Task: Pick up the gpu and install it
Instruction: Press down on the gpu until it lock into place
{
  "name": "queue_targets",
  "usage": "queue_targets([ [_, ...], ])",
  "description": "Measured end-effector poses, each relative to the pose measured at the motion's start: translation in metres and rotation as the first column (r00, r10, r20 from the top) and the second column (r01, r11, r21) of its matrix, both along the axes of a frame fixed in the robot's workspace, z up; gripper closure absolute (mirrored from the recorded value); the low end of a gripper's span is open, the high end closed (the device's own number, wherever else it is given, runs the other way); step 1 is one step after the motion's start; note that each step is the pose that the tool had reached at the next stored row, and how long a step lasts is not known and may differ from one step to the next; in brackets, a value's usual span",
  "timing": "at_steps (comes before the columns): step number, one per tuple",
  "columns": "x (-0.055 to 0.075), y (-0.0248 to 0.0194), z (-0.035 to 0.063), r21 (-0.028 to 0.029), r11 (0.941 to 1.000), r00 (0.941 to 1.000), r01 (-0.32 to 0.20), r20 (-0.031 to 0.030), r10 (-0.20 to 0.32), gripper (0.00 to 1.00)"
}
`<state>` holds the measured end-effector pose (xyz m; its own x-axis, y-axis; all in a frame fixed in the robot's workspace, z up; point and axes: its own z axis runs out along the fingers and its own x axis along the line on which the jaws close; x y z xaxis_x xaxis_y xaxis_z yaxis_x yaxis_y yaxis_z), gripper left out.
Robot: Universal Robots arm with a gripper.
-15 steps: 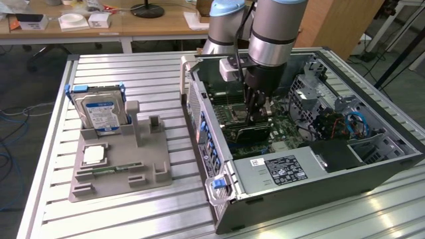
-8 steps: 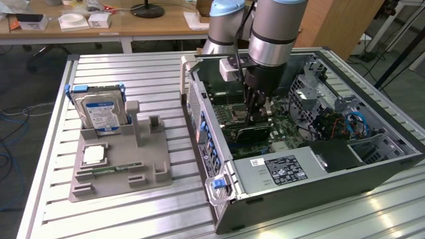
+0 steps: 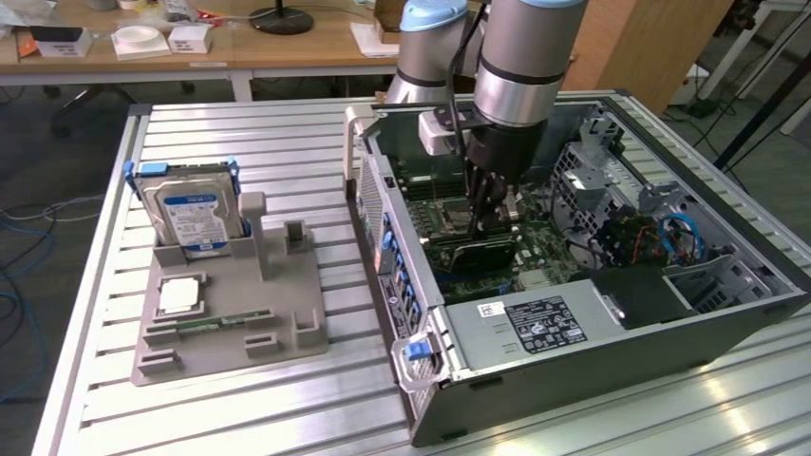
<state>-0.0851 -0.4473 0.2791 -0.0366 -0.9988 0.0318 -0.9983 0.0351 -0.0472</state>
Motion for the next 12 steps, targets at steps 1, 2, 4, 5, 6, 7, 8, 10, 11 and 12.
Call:
queue_targets([
  [1, 0.000, 0.0002, 0.0000, -0.0001, 1.0000, 1.0000, 0.000, 0.0000, 0.000, 0.89],
  [2, 0.000, 0.0004, 0.0005, -0.0004, 1.0000, 1.0000, 0.000, -0.0002, 0.000, 0.89],
  [4, 0.000, 0.0004, 0.0026, 0.0004, 1.0000, 0.9999, 0.000, -0.0119, 0.000, 0.89],
  [5, 0.000, 0.0004, 0.0035, 0.0006, 1.0000, 0.9998, 0.000, -0.0205, 0.000, 0.89],
  [6, 0.000, 0.0004, 0.0045, 0.0009, 1.0000, 0.9996, 0.000, -0.0283, 0.000, 0.89],
  [7, 0.000, 0.0004, 0.0061, 0.0010, 1.0000, 0.9994, 0.000, -0.0339, 0.000, 0.89],
  [8, 0.000, 0.0004, 0.0080, 0.0012, 1.0000, 0.9992, 0.000, -0.0392, 0.000, 0.89],
  [10, -0.001, 0.0004, 0.0134, 0.0014, 1.0000, 0.9990, 0.000, -0.0446, 0.000, 0.89],
  [11, -0.001, 0.0004, 0.0171, 0.0013, 1.0000, 0.9990, 0.000, -0.0454, 0.000, 0.89],
  [12, -0.001, 0.0004, 0.0206, 0.0014, 1.0000, 0.9989, 0.000, -0.0461, 0.000, 0.89],
])
